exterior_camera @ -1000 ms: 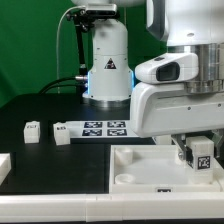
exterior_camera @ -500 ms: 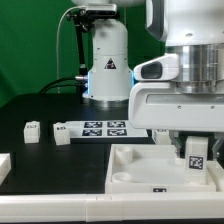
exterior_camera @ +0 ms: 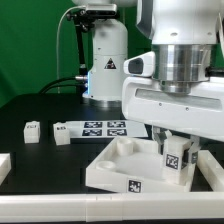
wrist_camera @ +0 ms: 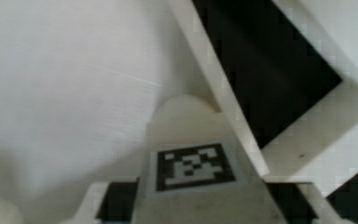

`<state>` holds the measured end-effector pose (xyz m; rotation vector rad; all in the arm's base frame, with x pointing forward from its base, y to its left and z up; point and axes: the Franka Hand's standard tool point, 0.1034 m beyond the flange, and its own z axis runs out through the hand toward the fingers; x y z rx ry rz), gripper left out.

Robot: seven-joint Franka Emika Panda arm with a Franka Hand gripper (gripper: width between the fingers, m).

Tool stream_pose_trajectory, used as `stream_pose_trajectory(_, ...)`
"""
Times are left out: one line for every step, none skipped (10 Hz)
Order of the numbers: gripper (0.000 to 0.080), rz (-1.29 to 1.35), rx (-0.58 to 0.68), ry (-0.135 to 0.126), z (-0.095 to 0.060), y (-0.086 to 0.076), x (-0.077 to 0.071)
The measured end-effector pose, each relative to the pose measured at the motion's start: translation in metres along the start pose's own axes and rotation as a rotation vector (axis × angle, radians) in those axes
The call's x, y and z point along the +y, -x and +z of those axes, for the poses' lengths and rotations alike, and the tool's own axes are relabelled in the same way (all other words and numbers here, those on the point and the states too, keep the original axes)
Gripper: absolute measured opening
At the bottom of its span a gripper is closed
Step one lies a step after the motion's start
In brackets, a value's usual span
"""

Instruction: Assemble one leg

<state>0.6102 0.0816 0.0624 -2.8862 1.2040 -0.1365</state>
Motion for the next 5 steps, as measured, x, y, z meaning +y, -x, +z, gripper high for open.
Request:
stream_pose_trajectory(0.0306,-0.001,-0.001,0.000,0.0003,0.0008,-0.0005)
stream_pose_trajectory(0.0543,-0.001,-0.001,-0.001,0.0003,0.0009,-0.0005)
stream_pose_trajectory(0.0543,-0.001,-0.001,-0.001,0.0004,0.0009,-0.0005)
stream_pose_trajectory(0.0617,-0.001,-0.001,0.000,0.0004,0.0009,-0.0005)
stream_pose_trajectory(0.0639,-0.001,-0.001,0.000,0.0004,0.0009,-0.0005)
